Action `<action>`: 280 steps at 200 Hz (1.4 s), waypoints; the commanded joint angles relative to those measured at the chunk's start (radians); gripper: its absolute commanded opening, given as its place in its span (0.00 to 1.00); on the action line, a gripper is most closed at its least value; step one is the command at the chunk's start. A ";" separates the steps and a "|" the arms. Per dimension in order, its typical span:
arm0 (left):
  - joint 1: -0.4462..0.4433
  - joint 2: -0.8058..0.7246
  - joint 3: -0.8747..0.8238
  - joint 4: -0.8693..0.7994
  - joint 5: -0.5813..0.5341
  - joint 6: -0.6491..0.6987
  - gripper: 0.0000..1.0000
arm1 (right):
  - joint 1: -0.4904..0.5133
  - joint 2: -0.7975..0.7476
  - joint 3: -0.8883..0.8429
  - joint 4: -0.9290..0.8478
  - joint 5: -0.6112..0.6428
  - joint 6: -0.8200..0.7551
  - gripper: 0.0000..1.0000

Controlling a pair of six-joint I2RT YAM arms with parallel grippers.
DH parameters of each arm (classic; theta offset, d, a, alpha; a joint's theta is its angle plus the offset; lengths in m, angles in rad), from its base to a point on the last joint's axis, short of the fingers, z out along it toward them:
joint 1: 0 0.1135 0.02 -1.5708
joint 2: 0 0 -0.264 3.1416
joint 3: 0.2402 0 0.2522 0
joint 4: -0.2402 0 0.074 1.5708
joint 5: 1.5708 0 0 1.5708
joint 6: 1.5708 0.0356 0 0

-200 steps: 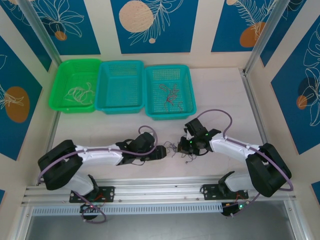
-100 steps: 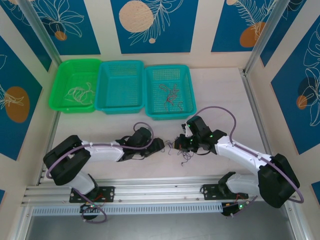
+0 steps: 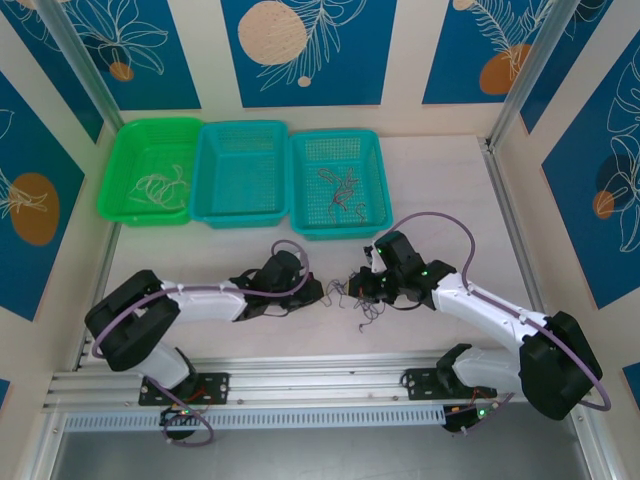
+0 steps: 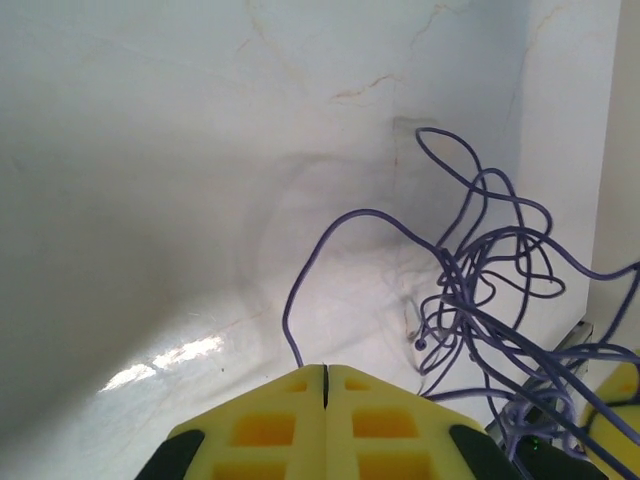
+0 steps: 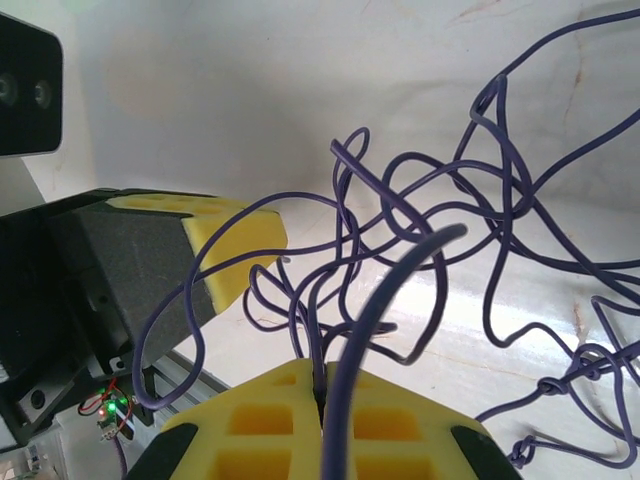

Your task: Untangle the cables

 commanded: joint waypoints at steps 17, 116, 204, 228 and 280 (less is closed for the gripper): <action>0.004 -0.043 -0.021 0.099 0.057 0.072 0.39 | -0.010 -0.009 -0.015 -0.012 0.003 0.016 0.00; 0.004 0.076 0.011 0.067 0.123 0.035 0.54 | -0.038 -0.028 -0.013 0.003 -0.012 0.037 0.00; 0.039 0.011 0.011 0.029 0.090 0.060 0.00 | -0.080 -0.049 -0.064 -0.045 0.089 0.078 0.00; 0.103 -0.110 -0.025 -0.073 0.067 0.105 0.00 | -0.171 -0.085 -0.140 -0.041 0.113 0.111 0.00; 0.300 -0.423 -0.054 -0.339 0.050 0.236 0.00 | -0.362 -0.114 -0.221 -0.005 0.030 0.092 0.00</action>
